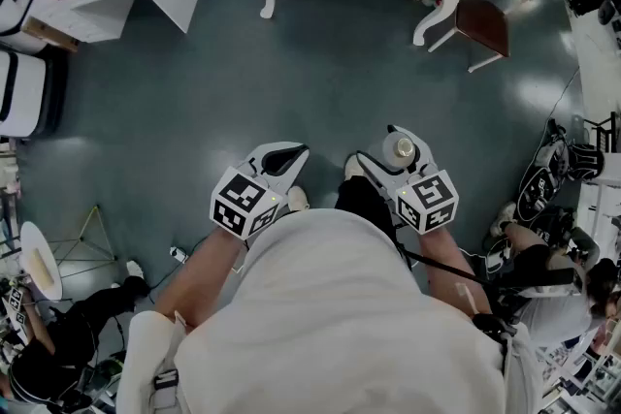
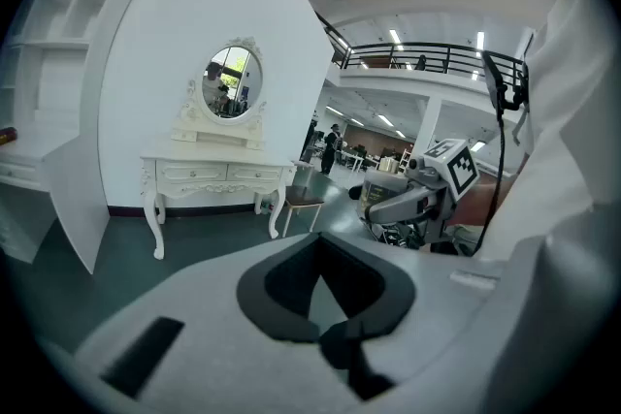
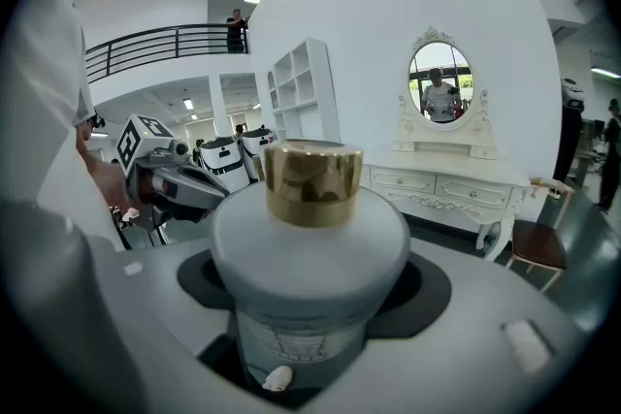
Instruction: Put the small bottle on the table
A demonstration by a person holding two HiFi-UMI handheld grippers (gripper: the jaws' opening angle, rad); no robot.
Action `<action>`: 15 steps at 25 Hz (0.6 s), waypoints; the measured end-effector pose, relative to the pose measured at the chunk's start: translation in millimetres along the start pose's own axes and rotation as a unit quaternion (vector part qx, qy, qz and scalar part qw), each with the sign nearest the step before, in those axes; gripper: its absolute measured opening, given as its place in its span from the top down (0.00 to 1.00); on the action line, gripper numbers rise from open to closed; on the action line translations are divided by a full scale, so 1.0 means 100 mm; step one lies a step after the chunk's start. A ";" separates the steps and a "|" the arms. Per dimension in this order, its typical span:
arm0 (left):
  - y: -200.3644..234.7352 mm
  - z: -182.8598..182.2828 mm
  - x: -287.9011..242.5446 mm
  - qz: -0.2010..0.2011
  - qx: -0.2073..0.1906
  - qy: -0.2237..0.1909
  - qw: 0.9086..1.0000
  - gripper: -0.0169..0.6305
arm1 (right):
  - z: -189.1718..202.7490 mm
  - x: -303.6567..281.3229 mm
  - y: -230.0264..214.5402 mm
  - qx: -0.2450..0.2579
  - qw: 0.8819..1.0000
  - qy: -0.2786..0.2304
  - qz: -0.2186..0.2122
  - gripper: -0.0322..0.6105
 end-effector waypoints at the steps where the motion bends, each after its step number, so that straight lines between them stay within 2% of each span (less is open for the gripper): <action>1: 0.05 -0.01 -0.02 -0.001 0.001 0.000 1.000 0.97 | -0.02 -0.05 -0.01 -0.001 1.000 0.004 -0.004 0.42; 5: 0.25 -0.09 -0.12 -0.001 0.002 -0.005 1.000 0.97 | -0.06 -0.27 -0.10 -0.009 1.000 0.014 -0.014 0.42; 11: 0.54 -0.40 -0.33 -0.012 -0.002 -0.015 1.000 0.97 | -0.21 -0.65 -0.42 -0.001 1.000 0.006 -0.024 0.42; 15: 1.00 -0.86 -0.84 -0.020 -0.013 0.003 1.000 0.97 | -0.63 -1.11 -1.10 0.015 0.999 -0.007 -0.031 0.42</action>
Point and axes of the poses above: the fingertips, and each gripper's own axes: x backward along the fingers, y to its left, z out of its underside, the point moved 3 cm from there along x, backward along the fingers, and after that the axes turned 4 degrees about -y, right-handed, at the moved point
